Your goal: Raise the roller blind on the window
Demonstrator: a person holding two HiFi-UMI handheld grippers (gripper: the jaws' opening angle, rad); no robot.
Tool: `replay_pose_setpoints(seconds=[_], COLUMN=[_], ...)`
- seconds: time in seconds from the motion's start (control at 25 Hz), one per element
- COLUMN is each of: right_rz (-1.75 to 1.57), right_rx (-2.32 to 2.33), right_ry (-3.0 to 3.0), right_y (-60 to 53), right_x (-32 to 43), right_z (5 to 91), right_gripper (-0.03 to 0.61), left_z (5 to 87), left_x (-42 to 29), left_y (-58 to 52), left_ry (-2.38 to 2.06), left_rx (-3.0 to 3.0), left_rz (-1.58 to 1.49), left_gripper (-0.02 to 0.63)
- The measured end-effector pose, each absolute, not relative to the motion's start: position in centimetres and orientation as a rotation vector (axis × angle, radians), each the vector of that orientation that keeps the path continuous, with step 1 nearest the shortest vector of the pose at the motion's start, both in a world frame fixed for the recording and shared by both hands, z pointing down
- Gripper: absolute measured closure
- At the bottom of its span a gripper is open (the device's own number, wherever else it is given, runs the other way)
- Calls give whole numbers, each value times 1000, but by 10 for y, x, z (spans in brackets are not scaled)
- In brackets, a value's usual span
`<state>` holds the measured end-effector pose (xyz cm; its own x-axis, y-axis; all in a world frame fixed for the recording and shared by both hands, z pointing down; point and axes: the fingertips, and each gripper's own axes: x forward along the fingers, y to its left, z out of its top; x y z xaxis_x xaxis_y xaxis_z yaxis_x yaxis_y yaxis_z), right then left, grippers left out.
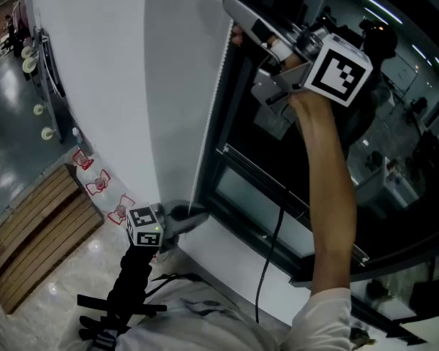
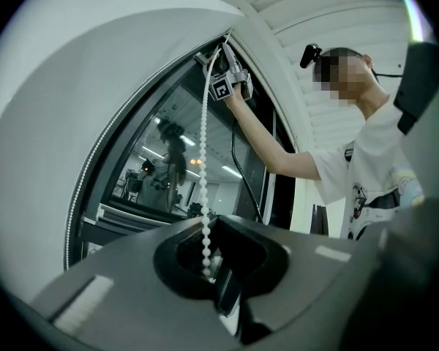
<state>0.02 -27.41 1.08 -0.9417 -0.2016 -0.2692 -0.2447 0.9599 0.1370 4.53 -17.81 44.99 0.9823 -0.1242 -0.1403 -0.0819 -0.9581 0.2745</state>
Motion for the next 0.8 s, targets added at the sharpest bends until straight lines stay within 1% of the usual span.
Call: replay_pose_setpoints(seconds=[0.2,0.52,0.8], right_rz=[223,152,-23], right_rx=[-320,-328,-351], right_ry=[2897,2990,3086], right_y=[-268,-255,-248], right_x=[-4,-9,-16], right_z=[32,127,227], right_gripper=[563,563,563], left_z=[445,447,448], left_x=[50,53,52], left_y=[-176,-172,-170], left_ry=[-138,-137,-135], left_rx=[2857,2865,2858], left_rz=[-221,-221,-214], left_gripper=[615,615,615])
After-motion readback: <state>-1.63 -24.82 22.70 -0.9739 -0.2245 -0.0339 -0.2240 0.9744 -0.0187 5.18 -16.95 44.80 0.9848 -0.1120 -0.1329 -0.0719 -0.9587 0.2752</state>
